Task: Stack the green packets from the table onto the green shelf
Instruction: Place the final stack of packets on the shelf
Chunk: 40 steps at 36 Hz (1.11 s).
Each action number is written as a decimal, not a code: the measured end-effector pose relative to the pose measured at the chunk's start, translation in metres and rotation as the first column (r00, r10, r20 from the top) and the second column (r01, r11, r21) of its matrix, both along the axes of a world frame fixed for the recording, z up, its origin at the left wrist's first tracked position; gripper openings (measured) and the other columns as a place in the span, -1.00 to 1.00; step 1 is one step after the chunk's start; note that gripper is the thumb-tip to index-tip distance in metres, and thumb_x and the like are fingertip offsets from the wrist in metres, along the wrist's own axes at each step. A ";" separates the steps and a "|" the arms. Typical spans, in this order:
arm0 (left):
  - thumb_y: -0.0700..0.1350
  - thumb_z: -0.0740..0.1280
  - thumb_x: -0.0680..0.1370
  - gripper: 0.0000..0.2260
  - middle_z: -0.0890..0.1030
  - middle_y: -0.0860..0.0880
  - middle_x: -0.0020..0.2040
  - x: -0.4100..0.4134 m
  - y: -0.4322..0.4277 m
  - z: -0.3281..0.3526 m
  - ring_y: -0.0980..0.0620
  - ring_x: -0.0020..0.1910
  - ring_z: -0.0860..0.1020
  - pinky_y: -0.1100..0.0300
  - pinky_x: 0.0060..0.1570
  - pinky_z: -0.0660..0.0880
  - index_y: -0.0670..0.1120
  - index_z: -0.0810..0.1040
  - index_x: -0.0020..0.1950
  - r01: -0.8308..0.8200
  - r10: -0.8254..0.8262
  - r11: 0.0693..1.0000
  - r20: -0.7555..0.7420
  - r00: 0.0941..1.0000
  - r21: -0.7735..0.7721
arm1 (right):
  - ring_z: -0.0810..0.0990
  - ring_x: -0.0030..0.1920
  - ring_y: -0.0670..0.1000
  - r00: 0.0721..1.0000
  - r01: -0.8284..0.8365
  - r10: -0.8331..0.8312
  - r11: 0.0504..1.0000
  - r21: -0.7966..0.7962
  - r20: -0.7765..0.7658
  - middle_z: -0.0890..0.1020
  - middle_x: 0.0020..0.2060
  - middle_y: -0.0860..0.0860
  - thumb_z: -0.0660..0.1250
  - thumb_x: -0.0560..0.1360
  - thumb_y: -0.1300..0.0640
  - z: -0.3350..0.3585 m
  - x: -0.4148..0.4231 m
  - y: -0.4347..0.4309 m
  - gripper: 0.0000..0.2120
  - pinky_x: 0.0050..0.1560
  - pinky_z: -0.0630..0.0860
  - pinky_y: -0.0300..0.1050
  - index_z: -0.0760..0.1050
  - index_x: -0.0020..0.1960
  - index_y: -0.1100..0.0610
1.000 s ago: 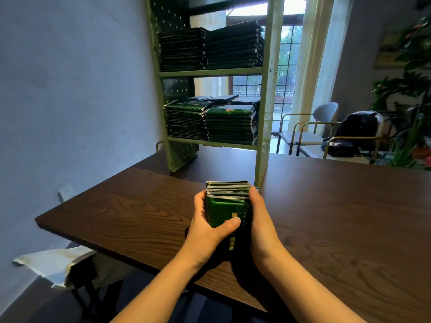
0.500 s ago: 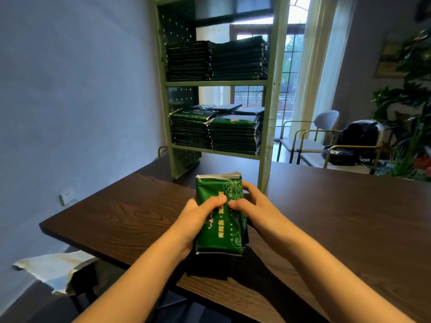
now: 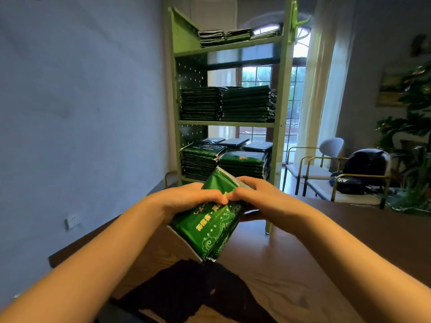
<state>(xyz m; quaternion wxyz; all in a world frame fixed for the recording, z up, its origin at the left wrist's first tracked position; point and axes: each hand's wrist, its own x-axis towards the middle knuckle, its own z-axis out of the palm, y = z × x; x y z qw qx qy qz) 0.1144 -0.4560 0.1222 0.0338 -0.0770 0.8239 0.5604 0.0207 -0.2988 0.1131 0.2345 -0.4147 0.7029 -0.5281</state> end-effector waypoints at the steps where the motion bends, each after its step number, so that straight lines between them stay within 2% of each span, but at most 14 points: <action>1: 0.03 0.37 0.27 -0.66 0.69 0.01 -0.27 -0.001 -0.002 0.006 0.07 -0.30 0.65 0.23 -0.23 0.59 -0.06 0.54 0.01 0.008 -0.007 1.000 0.005 1.000 -0.027 | 0.64 -0.05 0.01 1.000 -0.015 0.015 1.000 -0.014 0.005 0.64 0.00 0.12 0.33 0.50 0.13 0.004 0.000 -0.002 -0.77 0.01 0.61 -0.12 0.50 0.14 0.14; 6: 0.07 0.43 0.25 -0.61 0.70 -0.02 -0.22 -0.004 -0.013 0.037 0.03 -0.25 0.66 0.19 -0.19 0.61 -0.07 0.56 0.01 -0.002 0.001 0.996 -0.010 1.000 -0.094 | 0.62 -0.13 0.01 0.998 0.041 -0.036 0.991 -0.128 0.045 0.64 -0.17 0.11 0.33 0.48 0.19 0.022 -0.005 -0.017 -0.89 0.05 0.61 -0.04 0.58 -0.04 0.21; 8: 0.05 0.45 0.37 -0.74 0.70 -0.02 -0.24 -0.004 -0.015 0.048 0.03 -0.27 0.65 0.17 -0.14 0.60 -0.06 0.58 -0.06 -0.044 0.041 0.996 -0.037 0.998 -0.073 | 0.62 -0.20 -0.02 0.993 0.107 -0.097 0.980 -0.168 0.065 0.62 -0.25 0.09 0.33 0.48 0.20 0.030 -0.008 -0.023 -0.93 -0.05 0.63 -0.10 0.56 -0.12 0.19; 11: 0.01 0.32 0.54 -0.86 0.69 -0.03 -0.17 -0.002 -0.022 0.058 0.01 -0.17 0.62 0.12 0.00 0.56 -0.03 0.59 -0.07 -0.148 0.151 0.988 -0.118 0.981 0.036 | 0.62 -0.21 0.00 0.974 0.208 -0.177 0.946 -0.249 0.140 0.61 -0.26 0.09 0.35 0.46 0.19 0.041 -0.013 -0.031 -0.93 -0.11 0.63 -0.09 0.53 -0.13 0.21; 16: 0.06 0.31 0.55 -0.86 0.59 -0.03 -0.08 0.003 -0.030 0.057 0.04 -0.14 0.52 0.16 -0.16 0.40 0.01 0.53 -0.01 -0.297 0.323 0.942 -0.178 0.929 0.160 | 0.61 -0.15 0.01 0.935 0.331 -0.243 0.861 -0.386 0.259 0.62 -0.19 0.10 0.35 0.47 0.18 0.055 -0.020 -0.037 -0.89 -0.10 0.62 -0.09 0.54 -0.07 0.23; 21: 0.18 0.35 0.27 -0.60 0.63 -0.08 -0.07 0.001 -0.027 0.058 -0.06 -0.03 0.60 -0.04 0.04 0.50 0.00 0.57 0.02 -0.228 0.318 0.891 -0.180 0.931 0.393 | 0.58 -0.14 0.02 0.895 0.393 -0.219 0.798 -0.458 0.388 0.57 -0.23 0.09 0.35 0.48 0.19 0.073 -0.016 -0.052 -0.91 -0.07 0.62 -0.03 0.52 -0.09 0.22; 25: 0.09 0.34 0.49 -0.79 0.63 -0.09 -0.09 -0.006 -0.024 0.073 -0.03 -0.08 0.59 0.01 -0.03 0.55 -0.02 0.57 -0.03 -0.251 0.397 0.846 -0.243 0.885 0.470 | 0.58 -0.16 0.01 0.900 0.357 -0.170 0.817 -0.452 0.402 0.57 -0.25 0.08 0.35 0.48 0.19 0.080 -0.010 -0.064 -0.90 -0.13 0.61 -0.04 0.51 -0.07 0.23; 29: 0.01 0.33 0.54 -0.85 0.58 -0.09 -0.15 -0.010 -0.034 0.086 0.01 -0.17 0.55 0.12 -0.19 0.57 -0.06 0.54 -0.08 -0.298 0.447 0.835 -0.255 0.857 0.463 | 0.60 -0.09 0.03 0.930 0.273 -0.147 0.889 -0.367 0.338 0.59 -0.11 0.08 0.35 0.49 0.08 0.093 -0.009 -0.065 -0.77 -0.19 0.59 -0.09 0.49 0.08 0.20; 32: 0.01 0.33 0.53 -0.86 0.57 -0.09 -0.20 -0.012 -0.045 0.093 -0.02 -0.17 0.54 0.08 -0.10 0.55 -0.06 0.53 -0.10 -0.314 0.454 0.833 -0.237 0.859 0.455 | 0.58 0.01 -0.02 0.964 0.263 -0.264 0.911 -0.319 0.039 0.53 0.12 0.08 0.35 0.51 0.00 0.099 -0.012 -0.064 -0.50 -0.08 0.59 -0.14 0.31 0.37 0.12; 34: 0.02 0.35 0.52 -0.85 0.59 -0.09 -0.22 -0.015 -0.054 0.098 -0.04 -0.17 0.56 0.03 0.01 0.54 -0.05 0.52 -0.10 -0.330 0.460 0.830 -0.217 0.861 0.449 | 0.44 0.25 -0.01 0.833 0.256 -0.412 0.879 -0.403 -0.368 0.39 0.32 0.04 0.38 0.49 -0.04 0.102 -0.016 -0.060 -0.33 0.19 0.46 -0.08 0.15 0.49 0.03; 35: 0.03 0.36 0.50 -0.84 0.59 -0.09 -0.21 -0.016 -0.059 0.101 -0.04 -0.17 0.57 0.02 0.04 0.53 -0.06 0.53 -0.09 -0.337 0.461 0.826 -0.199 0.865 0.451 | 0.34 0.34 -0.02 0.676 0.199 -0.456 0.869 -0.452 -0.579 0.33 0.37 0.01 0.41 0.46 -0.07 0.105 -0.017 -0.058 -0.29 0.31 0.35 -0.05 0.15 0.49 0.00; 37: 0.04 0.38 0.48 -0.80 0.61 -0.11 -0.18 -0.016 -0.066 0.109 -0.05 -0.16 0.58 0.05 -0.01 0.53 -0.08 0.54 -0.07 -0.333 0.451 0.814 -0.156 0.879 0.475 | 0.28 0.39 0.01 0.219 0.063 -0.433 0.901 -0.430 -0.874 0.36 0.38 0.00 0.44 0.36 -0.16 0.112 -0.022 -0.056 -0.25 0.38 0.25 0.03 0.25 0.46 -0.02; 39: 0.05 0.38 0.46 -0.78 0.61 -0.12 -0.23 -0.017 -0.072 0.119 -0.05 -0.21 0.58 0.10 -0.12 0.54 -0.10 0.54 -0.10 -0.318 0.426 0.813 -0.126 0.896 0.488 | 0.31 0.39 0.09 -0.204 0.045 -0.311 0.944 -0.327 -0.928 0.42 0.36 0.04 0.47 0.28 -0.21 0.116 -0.032 -0.059 -0.20 0.38 0.24 0.11 0.31 0.43 0.00; 40: 0.06 0.37 0.46 -0.76 0.61 -0.12 -0.27 -0.016 -0.074 0.124 -0.04 -0.26 0.59 0.13 -0.20 0.56 -0.12 0.54 -0.12 -0.304 0.408 0.814 -0.115 0.906 0.496 | 0.35 0.37 0.12 -0.324 0.064 -0.252 0.956 -0.287 -0.912 0.44 0.34 0.06 0.50 0.25 -0.21 0.118 -0.037 -0.062 -0.17 0.37 0.24 0.12 0.32 0.42 0.03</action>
